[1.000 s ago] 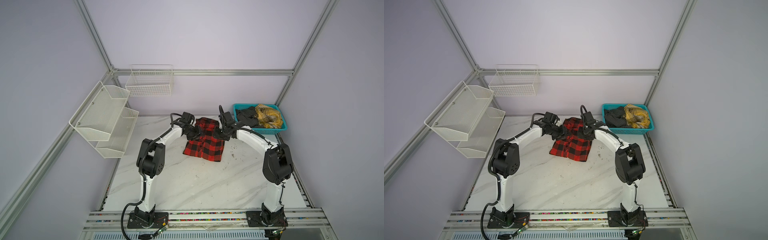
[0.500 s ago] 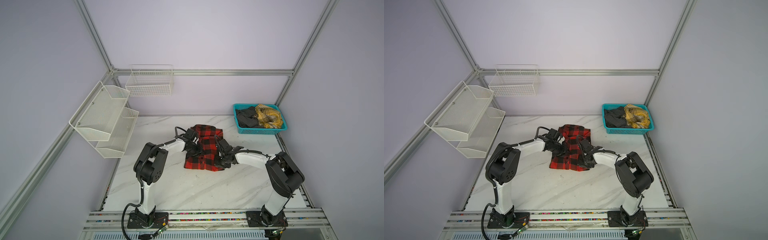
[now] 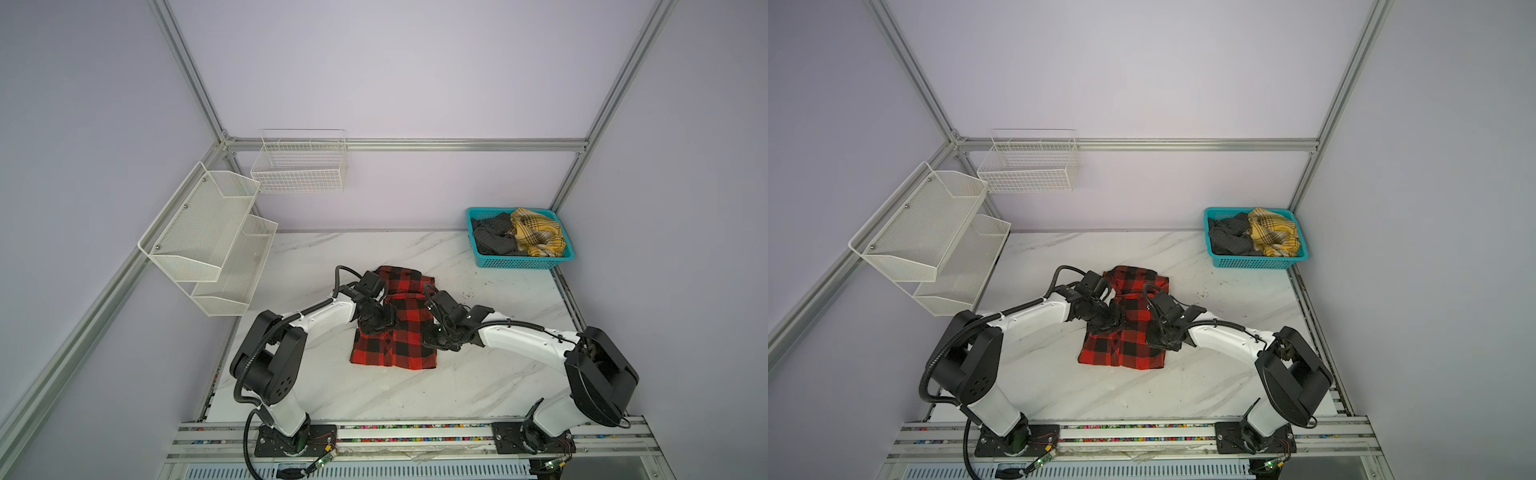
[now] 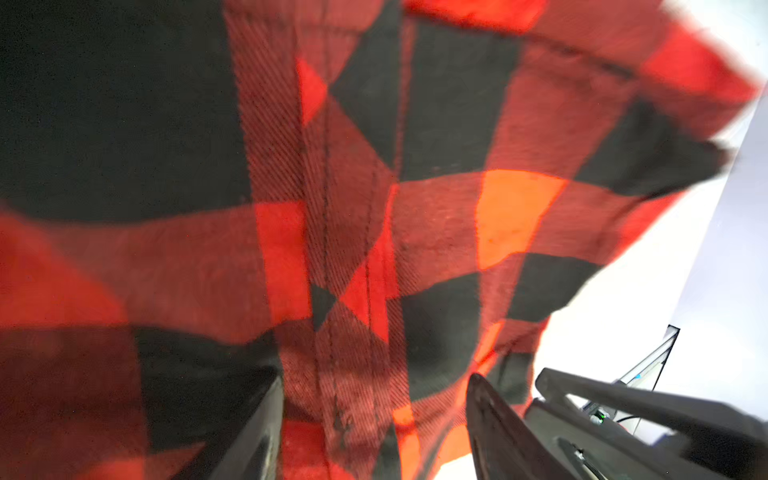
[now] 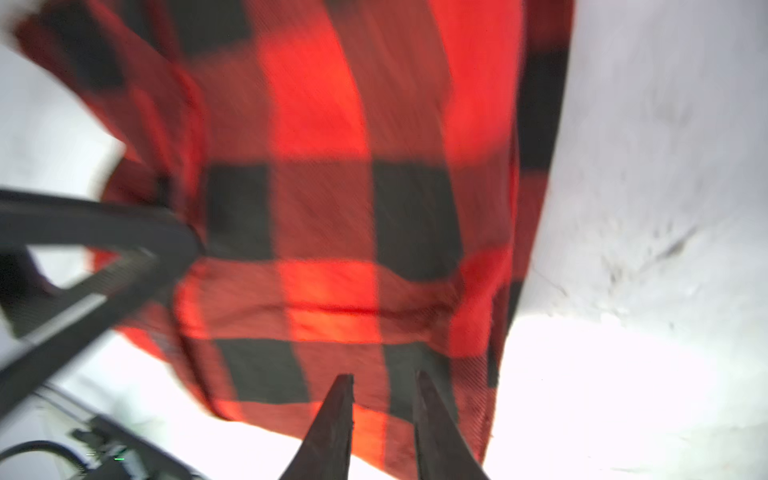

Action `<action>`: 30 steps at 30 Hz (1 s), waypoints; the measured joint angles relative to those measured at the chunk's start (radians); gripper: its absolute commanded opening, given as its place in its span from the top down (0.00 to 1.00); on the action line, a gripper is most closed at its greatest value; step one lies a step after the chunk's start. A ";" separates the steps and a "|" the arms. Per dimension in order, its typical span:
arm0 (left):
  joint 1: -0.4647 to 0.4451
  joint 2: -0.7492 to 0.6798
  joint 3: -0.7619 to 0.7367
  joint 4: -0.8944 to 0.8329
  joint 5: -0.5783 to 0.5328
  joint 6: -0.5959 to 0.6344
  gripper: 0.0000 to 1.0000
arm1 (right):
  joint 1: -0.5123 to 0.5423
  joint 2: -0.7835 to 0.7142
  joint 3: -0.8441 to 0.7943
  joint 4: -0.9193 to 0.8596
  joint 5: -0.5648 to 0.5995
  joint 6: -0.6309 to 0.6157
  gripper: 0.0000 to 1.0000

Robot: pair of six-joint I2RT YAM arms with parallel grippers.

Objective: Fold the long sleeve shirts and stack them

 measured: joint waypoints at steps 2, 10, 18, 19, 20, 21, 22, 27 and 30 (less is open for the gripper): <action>0.014 -0.080 0.014 -0.036 -0.010 -0.012 0.43 | 0.012 0.013 0.060 0.000 0.008 0.003 0.72; 0.115 -0.396 -0.085 -0.058 0.014 -0.076 0.56 | 0.129 0.190 0.221 0.027 0.019 0.010 0.73; 0.117 -0.296 -0.296 0.000 0.083 -0.109 0.58 | 0.156 0.254 0.104 0.118 0.024 0.052 0.75; 0.118 -0.285 -0.311 0.016 0.085 -0.109 0.58 | 0.156 0.254 0.078 0.133 0.024 0.060 0.75; 0.117 -0.271 -0.324 0.031 0.087 -0.110 0.59 | 0.158 0.253 0.051 0.148 0.024 0.070 0.75; 0.118 -0.255 -0.338 0.047 0.089 -0.111 0.59 | 0.162 0.243 0.032 0.171 0.025 0.077 0.75; 0.118 -0.245 -0.349 0.060 0.092 -0.112 0.59 | 0.167 0.233 0.022 0.179 0.029 0.084 0.75; 0.117 -0.226 -0.403 0.100 0.109 -0.118 0.59 | 0.191 0.201 -0.001 0.164 0.033 0.098 0.68; 0.117 -0.243 -0.413 0.089 0.107 -0.116 0.59 | 0.195 0.182 0.051 0.084 0.054 0.089 0.48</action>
